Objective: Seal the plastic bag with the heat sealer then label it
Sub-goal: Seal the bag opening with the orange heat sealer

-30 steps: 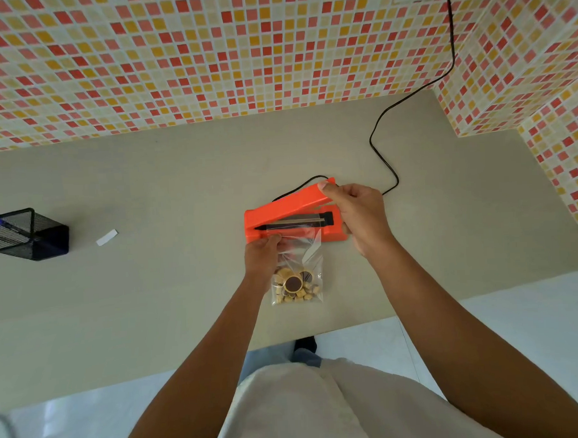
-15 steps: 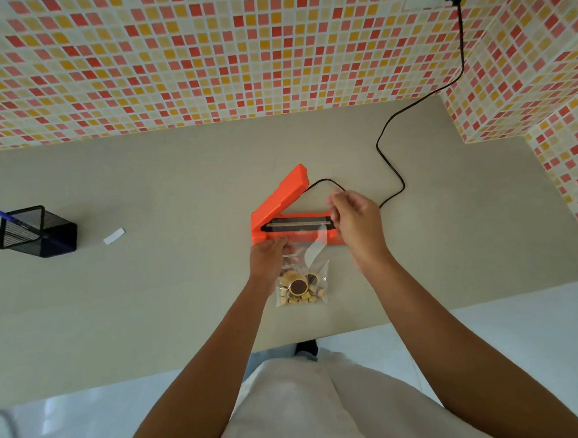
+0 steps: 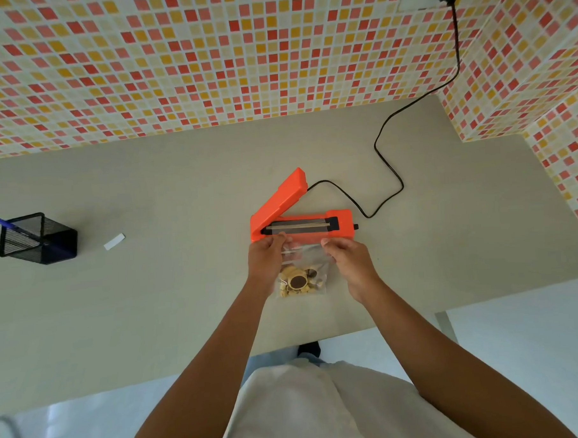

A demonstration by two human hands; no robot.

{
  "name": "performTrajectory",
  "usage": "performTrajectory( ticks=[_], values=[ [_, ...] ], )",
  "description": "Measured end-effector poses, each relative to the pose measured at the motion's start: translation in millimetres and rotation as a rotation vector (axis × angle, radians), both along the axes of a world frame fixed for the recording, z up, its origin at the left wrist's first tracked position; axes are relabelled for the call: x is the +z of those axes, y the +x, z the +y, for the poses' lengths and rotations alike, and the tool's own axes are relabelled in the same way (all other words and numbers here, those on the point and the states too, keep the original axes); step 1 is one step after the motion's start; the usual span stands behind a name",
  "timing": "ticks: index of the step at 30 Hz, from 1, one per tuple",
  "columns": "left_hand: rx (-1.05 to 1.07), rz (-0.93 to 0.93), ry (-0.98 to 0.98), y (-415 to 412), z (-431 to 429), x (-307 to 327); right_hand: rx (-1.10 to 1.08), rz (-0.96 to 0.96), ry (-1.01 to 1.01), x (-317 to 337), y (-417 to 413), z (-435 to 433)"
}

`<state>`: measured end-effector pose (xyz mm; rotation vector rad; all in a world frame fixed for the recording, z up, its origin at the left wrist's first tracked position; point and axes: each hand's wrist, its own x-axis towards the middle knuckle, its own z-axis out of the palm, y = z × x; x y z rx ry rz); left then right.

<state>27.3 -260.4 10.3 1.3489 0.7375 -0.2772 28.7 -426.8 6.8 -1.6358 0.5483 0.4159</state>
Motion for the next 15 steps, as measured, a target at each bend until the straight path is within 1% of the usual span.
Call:
performTrajectory(
  ticks=[5,9,15],
  values=[
    [0.022,-0.019,-0.016,0.7,-0.1,0.2,0.000,-0.095,0.031,7.3,3.7,2.2],
    [0.039,-0.071,-0.043,-0.3,0.7,1.6,0.012,-0.166,0.041,9.4,5.3,4.2],
    [0.001,-0.115,-0.021,-1.6,2.2,-1.8,-0.010,-0.199,0.075,10.8,2.7,4.3]
  ],
)
